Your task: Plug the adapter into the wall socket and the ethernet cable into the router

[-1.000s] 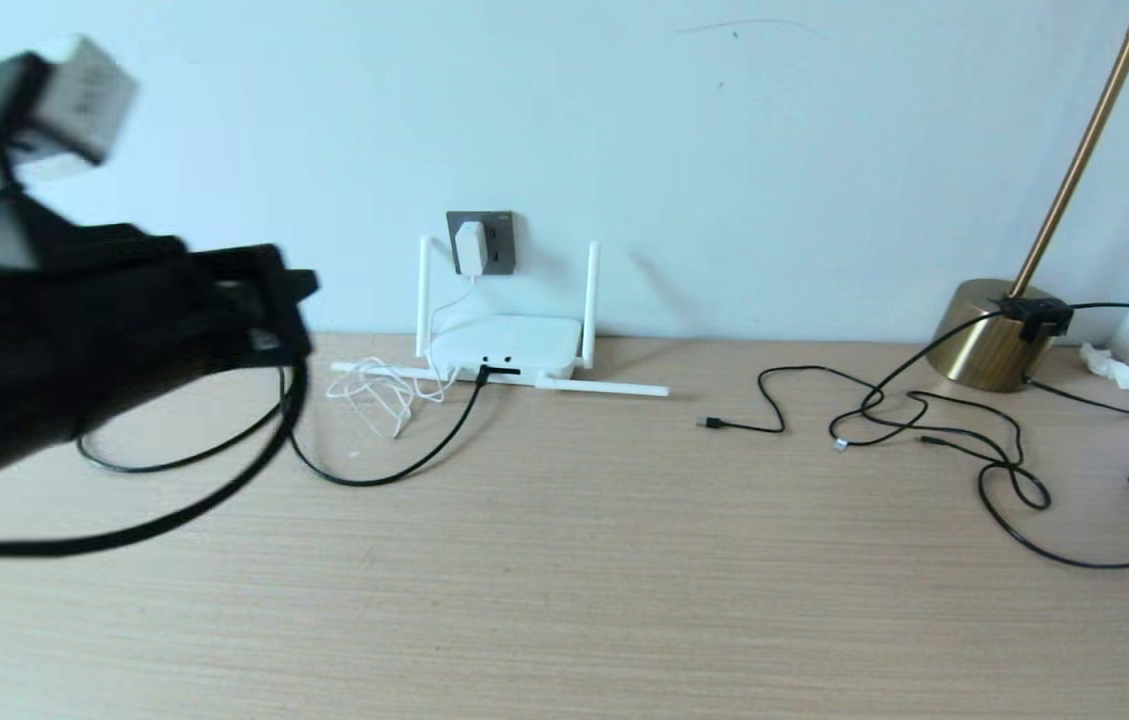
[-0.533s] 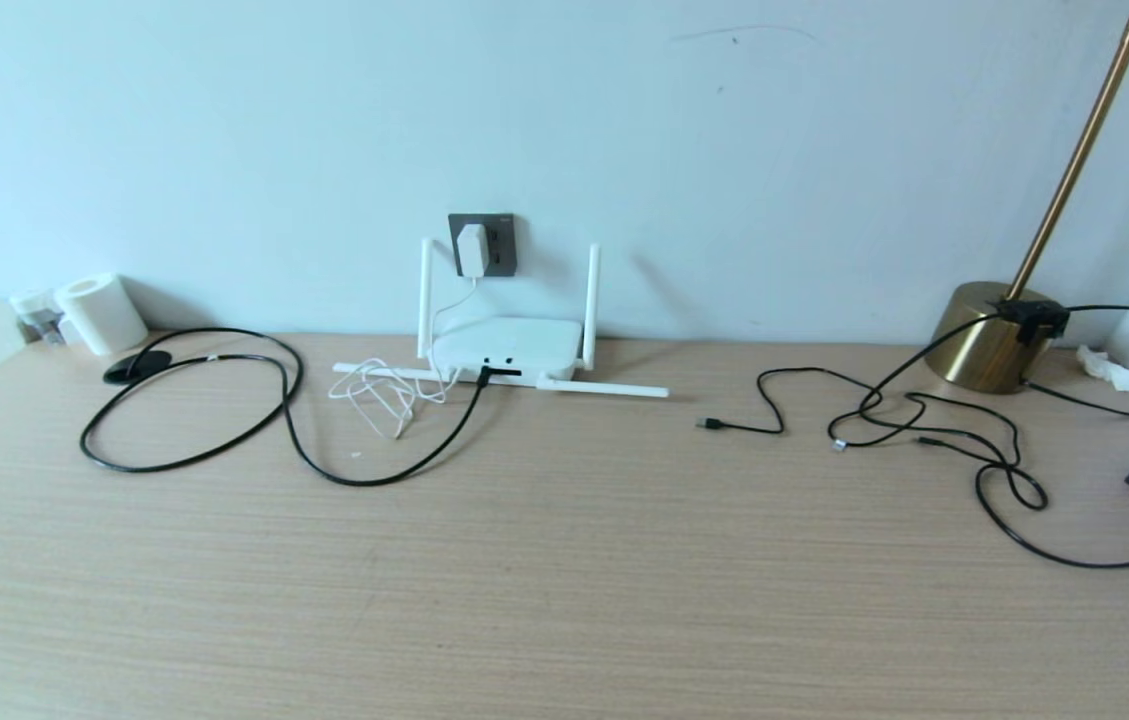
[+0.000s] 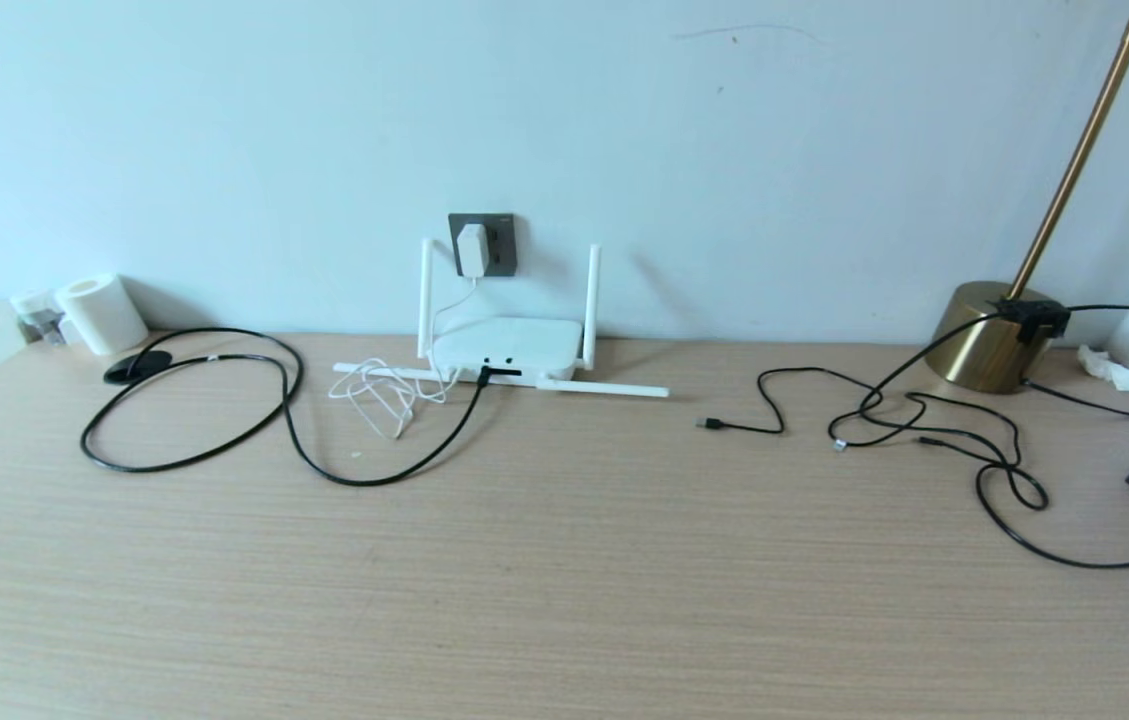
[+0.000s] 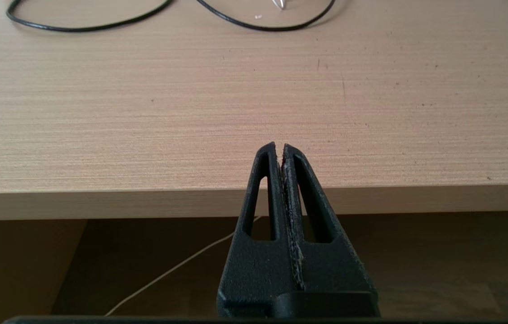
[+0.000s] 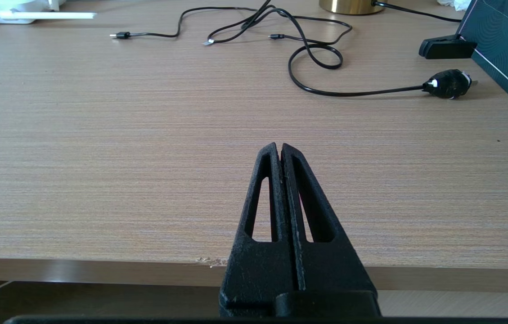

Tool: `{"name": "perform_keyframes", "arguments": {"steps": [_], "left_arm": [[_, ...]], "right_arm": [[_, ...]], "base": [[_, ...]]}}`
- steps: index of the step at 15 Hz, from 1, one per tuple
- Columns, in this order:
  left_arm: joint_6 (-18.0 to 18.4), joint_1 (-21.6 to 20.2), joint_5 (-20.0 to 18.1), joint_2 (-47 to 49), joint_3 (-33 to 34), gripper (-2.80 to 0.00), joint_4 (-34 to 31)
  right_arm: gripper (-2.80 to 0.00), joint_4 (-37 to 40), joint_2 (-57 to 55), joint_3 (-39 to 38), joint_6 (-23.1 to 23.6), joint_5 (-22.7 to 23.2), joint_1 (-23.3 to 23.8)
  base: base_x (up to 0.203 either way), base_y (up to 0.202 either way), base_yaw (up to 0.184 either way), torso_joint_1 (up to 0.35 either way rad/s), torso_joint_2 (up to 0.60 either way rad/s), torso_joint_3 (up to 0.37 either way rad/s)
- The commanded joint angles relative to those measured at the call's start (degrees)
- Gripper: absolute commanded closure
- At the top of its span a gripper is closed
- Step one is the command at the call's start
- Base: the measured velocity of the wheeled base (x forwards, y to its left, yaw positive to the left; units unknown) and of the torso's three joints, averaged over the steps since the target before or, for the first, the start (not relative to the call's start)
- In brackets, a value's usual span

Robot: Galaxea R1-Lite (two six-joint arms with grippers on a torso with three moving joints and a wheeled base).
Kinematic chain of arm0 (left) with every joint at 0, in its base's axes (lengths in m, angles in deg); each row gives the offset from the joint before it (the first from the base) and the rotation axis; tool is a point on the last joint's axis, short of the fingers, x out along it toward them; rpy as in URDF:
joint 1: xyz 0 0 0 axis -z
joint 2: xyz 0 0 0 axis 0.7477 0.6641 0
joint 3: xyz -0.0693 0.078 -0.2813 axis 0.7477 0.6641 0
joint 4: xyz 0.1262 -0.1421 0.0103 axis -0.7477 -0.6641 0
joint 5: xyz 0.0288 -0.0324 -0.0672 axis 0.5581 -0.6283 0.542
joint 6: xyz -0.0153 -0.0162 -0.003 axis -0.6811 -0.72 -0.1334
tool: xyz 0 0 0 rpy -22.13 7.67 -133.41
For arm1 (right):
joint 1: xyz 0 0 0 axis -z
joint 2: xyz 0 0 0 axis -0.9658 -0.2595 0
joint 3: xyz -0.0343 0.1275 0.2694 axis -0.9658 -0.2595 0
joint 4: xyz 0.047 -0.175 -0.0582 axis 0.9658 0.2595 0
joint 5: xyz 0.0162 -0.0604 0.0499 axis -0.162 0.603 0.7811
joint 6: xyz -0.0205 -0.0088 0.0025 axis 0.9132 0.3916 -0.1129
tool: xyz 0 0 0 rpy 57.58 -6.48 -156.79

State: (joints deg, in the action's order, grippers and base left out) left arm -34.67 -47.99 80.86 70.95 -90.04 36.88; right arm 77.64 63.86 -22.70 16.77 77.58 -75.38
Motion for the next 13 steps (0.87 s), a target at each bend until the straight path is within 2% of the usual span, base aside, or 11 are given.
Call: {"name": "perform_keyframes", "arguments": {"steps": [1, 13], "left_arm": [[-0.14, -0.14, 0.01, -1.46, 0.11, 0.00, 0.03], [-0.14, -0.14, 0.01, -1.46, 0.11, 0.00, 0.03]], "right_arm": [[0.00, -0.03, -0.06, -0.62, 0.01, -0.02, -0.02], [0.00, -0.03, -0.06, -0.62, -0.17, -0.02, 0.06]], "base": [[0.000, 0.000, 0.000, 0.000, 0.00, 0.000], [0.000, 0.000, 0.000, 0.000, 0.00, 0.000]]}}
